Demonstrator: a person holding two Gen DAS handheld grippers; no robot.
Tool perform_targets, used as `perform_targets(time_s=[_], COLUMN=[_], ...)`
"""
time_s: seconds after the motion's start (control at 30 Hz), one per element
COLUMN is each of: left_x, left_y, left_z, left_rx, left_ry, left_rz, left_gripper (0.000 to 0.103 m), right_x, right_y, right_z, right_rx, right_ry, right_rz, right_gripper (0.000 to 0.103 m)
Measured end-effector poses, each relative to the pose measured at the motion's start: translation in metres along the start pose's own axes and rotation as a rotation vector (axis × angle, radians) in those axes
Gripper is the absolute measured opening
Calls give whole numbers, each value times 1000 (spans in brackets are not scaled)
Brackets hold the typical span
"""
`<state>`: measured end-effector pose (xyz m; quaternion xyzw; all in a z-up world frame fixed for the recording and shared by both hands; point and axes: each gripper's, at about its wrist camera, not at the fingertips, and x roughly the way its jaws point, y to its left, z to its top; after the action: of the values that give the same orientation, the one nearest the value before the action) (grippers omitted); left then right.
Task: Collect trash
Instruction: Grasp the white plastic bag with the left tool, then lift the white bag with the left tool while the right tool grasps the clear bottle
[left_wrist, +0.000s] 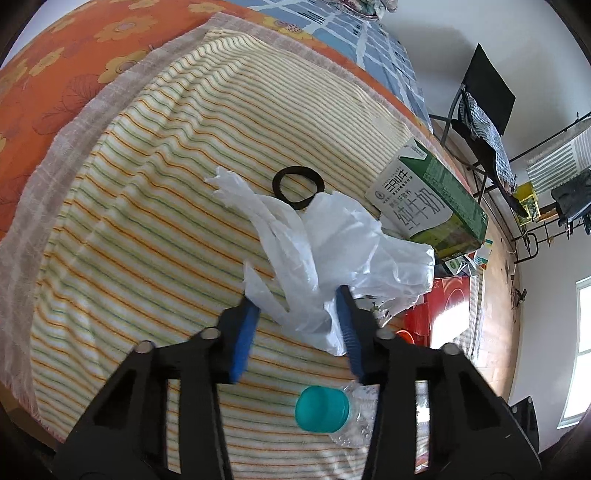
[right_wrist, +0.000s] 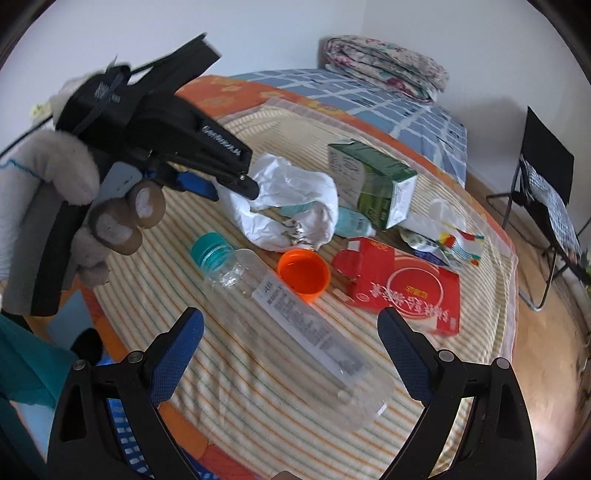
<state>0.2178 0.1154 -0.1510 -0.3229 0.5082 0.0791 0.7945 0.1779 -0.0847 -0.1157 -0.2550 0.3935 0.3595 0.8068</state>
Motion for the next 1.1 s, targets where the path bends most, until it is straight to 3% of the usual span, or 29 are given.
perform_targets(time_s=[0.17, 0.47, 0.5, 0.6, 0.73, 0.93, 1.1], left_x=[0, -14, -16, -27, -41, -60, -80], left_y=[-1, 14, 15, 20, 26, 31, 30], left_z=[1, 4, 4, 5, 8, 7, 1], left_rx=[18, 5, 4, 13, 10, 49, 95], left_ry=[-6, -42, -48, -75, -101, -139, -177], left_rz=[7, 29, 30, 34, 32, 45, 55], left_gripper=[22, 18, 18, 16, 15, 14, 13], right_x=[14, 33, 35, 41, 39, 18, -2], right_y=[15, 27, 29, 34, 36, 17, -12], right_z=[-1, 4, 5, 5, 5, 4, 1], right_rx=[-95, -180, -191, -209, -211, -72, 122], right_ry=[20, 37, 40, 66, 63, 20, -33], right_rz=[-42, -98, -102, -83, -89, -34, -3], right_gripper=[95, 95, 92, 64, 63, 58, 57])
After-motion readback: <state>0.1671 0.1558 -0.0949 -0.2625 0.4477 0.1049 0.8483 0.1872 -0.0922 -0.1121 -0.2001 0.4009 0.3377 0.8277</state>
